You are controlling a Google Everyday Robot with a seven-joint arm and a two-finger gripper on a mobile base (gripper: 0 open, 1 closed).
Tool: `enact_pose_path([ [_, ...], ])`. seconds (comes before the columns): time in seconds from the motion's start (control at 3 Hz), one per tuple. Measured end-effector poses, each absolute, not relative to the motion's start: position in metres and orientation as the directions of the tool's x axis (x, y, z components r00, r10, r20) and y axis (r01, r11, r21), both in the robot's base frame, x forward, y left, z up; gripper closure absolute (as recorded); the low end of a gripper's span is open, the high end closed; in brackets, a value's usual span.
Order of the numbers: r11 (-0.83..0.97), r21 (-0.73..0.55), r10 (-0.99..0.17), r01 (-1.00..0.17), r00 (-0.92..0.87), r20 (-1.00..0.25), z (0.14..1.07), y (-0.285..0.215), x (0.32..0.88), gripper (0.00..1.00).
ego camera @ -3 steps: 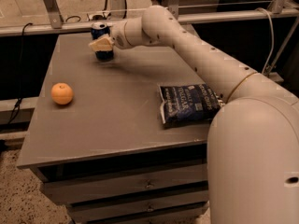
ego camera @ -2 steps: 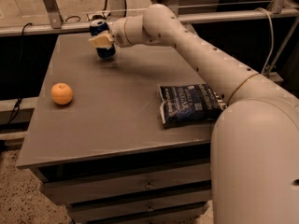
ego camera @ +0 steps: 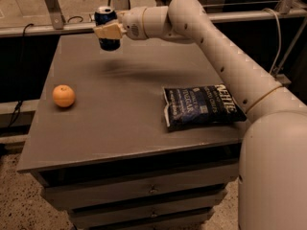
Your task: Pick pepsi can
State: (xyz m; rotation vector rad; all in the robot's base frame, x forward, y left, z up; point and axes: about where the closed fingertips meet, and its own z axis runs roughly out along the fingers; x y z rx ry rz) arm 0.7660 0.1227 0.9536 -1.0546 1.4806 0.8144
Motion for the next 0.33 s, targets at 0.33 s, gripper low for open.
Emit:
enact_pose_path([
  [0.33, 0.313, -0.013, -0.121, -0.95, -0.026, -0.992, 0.9713, 0.0957, 0.7348, 1.0],
])
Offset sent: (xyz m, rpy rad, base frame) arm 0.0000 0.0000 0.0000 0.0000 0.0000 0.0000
